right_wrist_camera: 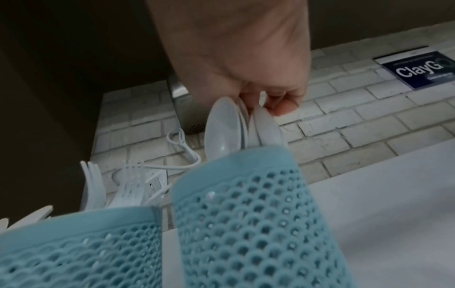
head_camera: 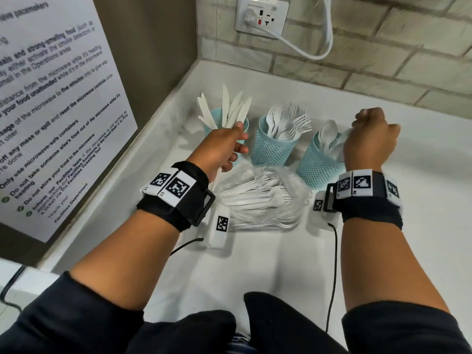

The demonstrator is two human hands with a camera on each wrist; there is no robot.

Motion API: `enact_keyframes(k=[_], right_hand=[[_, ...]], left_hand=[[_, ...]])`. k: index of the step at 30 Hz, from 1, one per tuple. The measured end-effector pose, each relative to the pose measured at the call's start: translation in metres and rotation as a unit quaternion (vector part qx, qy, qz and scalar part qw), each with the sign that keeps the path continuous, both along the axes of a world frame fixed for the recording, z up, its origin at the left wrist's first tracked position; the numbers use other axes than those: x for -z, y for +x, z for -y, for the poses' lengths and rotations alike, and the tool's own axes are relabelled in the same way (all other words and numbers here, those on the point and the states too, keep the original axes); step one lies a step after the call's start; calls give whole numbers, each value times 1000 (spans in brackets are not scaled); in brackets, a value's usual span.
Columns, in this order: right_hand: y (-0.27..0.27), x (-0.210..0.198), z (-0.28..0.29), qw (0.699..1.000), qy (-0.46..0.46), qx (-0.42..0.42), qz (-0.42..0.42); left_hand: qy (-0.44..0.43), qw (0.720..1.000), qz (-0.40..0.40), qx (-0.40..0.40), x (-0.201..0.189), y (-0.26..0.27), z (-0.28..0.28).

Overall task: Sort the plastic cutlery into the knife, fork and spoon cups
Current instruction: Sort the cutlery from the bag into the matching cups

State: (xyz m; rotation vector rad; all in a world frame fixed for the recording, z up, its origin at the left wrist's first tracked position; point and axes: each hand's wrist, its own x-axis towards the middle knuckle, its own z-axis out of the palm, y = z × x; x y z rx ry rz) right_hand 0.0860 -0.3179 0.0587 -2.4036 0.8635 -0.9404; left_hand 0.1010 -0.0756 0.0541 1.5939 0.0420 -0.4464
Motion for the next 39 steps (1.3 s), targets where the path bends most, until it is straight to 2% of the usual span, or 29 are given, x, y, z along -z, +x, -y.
enact_keyframes(k=[3,5,12,14,17,19,21,23,25,29,31,34,36,39], right_hand=[[2,1,2,996,-19,-6,-84],[4,-1,4,992,23,-15,-126],[0,-19,0,976,118,-35,-178],[2,-25,-4,987,74,-37,-140],[6,-30,-20,998,-1,-64,19],[8,-32,-36,983,-21,-148,105],[9,-31,-54,957,0,-257,138],[9,-29,-69,934,47,-337,111],[10,-26,-82,913,103,-392,45],[15,-21,-97,870,188,-455,-35],[18,-23,-101,862,219,-455,-32],[28,-29,-100,876,265,-401,39],[35,-36,-98,900,247,-344,102],[38,-45,-98,918,199,-282,193]], left_hand=[[-12,1000,-9,11,0,0,-2],[-23,999,-14,24,0,0,-3],[-77,995,-19,59,2,-1,-5],[-89,994,-21,67,3,-1,-6],[-100,992,-22,80,3,-1,-6],[-102,989,-18,102,3,-2,-5],[-102,987,-12,121,2,-4,-4],[-100,986,-6,131,1,-5,-2],[-92,986,2,138,0,-7,-1],[-89,986,4,139,1,-8,0],[-82,989,8,121,3,-7,-2],[-55,997,-2,52,8,-3,-10],[-45,999,-24,6,10,1,-16],[-33,998,-53,-8,11,6,-24]])
